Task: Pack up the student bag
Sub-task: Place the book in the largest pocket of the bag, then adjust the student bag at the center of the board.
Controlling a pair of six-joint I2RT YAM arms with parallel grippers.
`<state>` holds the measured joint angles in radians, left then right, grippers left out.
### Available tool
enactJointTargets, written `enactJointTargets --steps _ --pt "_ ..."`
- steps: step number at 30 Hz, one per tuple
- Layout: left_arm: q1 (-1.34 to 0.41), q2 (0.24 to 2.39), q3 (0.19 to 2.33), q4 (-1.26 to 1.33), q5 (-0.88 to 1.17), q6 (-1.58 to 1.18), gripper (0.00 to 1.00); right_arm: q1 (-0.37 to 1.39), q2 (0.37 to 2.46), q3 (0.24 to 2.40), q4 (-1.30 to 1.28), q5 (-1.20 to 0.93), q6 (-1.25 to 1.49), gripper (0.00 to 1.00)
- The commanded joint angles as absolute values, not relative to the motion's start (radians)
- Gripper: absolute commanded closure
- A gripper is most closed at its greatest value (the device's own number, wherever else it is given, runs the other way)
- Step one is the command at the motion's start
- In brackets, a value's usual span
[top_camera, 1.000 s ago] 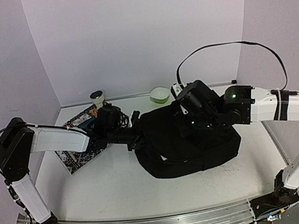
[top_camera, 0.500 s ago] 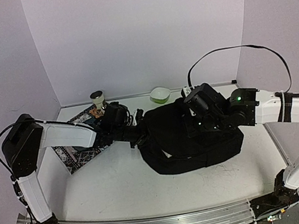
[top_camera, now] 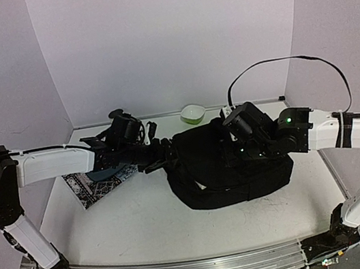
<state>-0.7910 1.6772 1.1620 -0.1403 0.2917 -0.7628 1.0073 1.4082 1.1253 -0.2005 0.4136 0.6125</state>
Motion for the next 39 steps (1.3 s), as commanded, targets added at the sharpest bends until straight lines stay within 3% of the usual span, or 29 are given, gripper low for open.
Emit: enactJointTargets --steps 1,11,15,26,39 --pt "-0.786 1.653 1.155 -0.235 0.192 -0.767 0.29 1.004 1.369 1.105 -0.212 0.417 0.638 0.53" --pt "-0.785 1.793 1.298 -0.409 0.065 -0.760 0.31 1.003 1.373 1.083 -0.212 0.415 0.652 0.47" --pt "-0.786 1.857 1.346 -0.412 0.089 -0.748 0.37 1.004 1.382 1.070 -0.212 0.420 0.660 0.45" --pt "-0.787 1.763 1.283 -0.414 0.163 -0.776 0.98 0.996 1.523 1.122 -0.211 0.399 0.614 0.43" --pt "-0.789 1.530 1.140 -0.417 0.194 -0.818 1.00 0.952 1.759 1.304 -0.186 0.357 0.496 0.42"
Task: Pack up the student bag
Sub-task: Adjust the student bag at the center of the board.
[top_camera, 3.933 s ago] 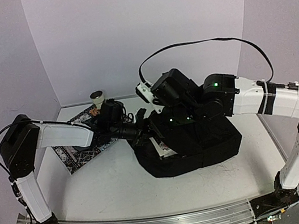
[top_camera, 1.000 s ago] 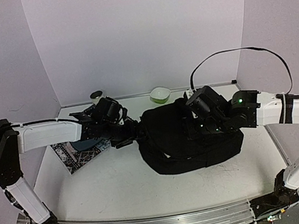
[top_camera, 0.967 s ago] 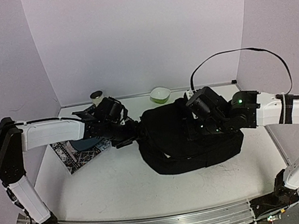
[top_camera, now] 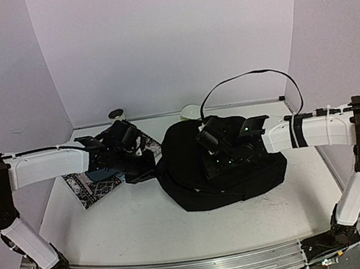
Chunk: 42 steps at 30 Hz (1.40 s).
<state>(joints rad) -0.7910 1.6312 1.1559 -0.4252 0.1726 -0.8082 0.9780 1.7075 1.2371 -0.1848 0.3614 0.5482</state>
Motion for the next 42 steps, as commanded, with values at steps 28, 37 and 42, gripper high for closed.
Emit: enactJointTargets --steps 28,37,42 --pt "-0.987 1.414 1.129 -0.419 0.048 -0.586 0.44 0.948 1.426 0.930 -0.166 0.124 0.634 0.45" --pt "-1.134 1.547 1.243 -0.419 -0.066 -0.533 0.45 0.947 1.423 0.898 -0.161 0.167 0.881 0.59" --pt "-1.183 1.628 1.310 -0.419 -0.081 -0.504 0.45 0.949 1.437 0.843 -0.134 0.135 1.013 0.57"
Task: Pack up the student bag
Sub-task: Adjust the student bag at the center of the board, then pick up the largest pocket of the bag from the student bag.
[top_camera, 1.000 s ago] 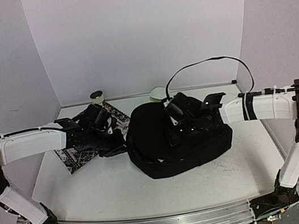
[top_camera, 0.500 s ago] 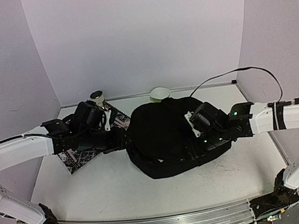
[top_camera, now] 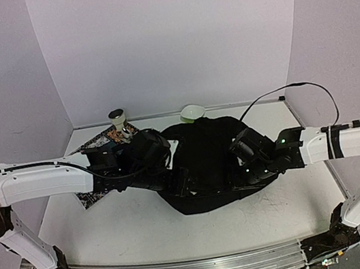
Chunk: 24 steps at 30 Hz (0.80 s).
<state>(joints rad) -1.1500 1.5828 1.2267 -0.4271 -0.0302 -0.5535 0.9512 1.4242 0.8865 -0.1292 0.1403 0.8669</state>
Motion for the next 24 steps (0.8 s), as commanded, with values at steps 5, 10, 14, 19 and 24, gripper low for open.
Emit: enactJointTargets --steps 5,10,14,19,24 --pt "-1.209 1.688 1.342 -0.419 -0.072 -0.493 0.44 0.948 1.448 0.801 -0.070 0.106 1.057 0.54" --pt "-1.223 1.703 1.328 -0.418 -0.056 -0.489 0.47 0.949 1.439 0.754 -0.046 0.099 1.064 0.54" --pt "-1.223 1.675 1.273 -0.411 -0.067 -0.506 0.55 0.950 1.425 0.763 -0.032 0.106 1.031 0.52" --pt "-1.223 1.625 1.195 -0.376 -0.058 -0.487 0.60 0.951 1.435 0.802 -0.027 0.103 0.985 0.50" --pt "-1.223 1.532 1.111 -0.357 -0.092 -0.470 0.61 0.960 1.409 0.833 -0.018 0.089 0.879 0.44"
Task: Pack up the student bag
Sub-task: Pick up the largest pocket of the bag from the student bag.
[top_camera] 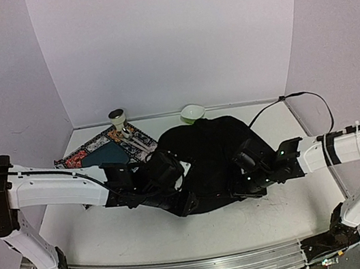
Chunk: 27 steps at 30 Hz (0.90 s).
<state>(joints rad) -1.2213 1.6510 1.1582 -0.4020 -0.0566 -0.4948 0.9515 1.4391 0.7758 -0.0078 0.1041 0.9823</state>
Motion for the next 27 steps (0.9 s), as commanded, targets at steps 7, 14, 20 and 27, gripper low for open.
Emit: enactJointTargets --steps 7,14,20,27 --pt "-1.221 1.498 1.055 -0.312 -0.136 -0.436 0.55 0.991 1.377 0.866 -0.024 0.053 0.662 0.33" --pt "-1.208 1.469 1.012 -0.243 -0.122 -0.433 0.52 1.066 1.471 0.998 -0.087 0.116 0.455 0.23" --pt "-1.178 1.444 0.977 -0.203 -0.100 -0.446 0.51 1.090 1.574 1.090 -0.134 0.211 0.405 0.20" --pt "-1.160 1.407 0.931 -0.158 -0.066 -0.474 0.50 1.112 1.649 1.174 -0.203 0.275 0.345 0.20"
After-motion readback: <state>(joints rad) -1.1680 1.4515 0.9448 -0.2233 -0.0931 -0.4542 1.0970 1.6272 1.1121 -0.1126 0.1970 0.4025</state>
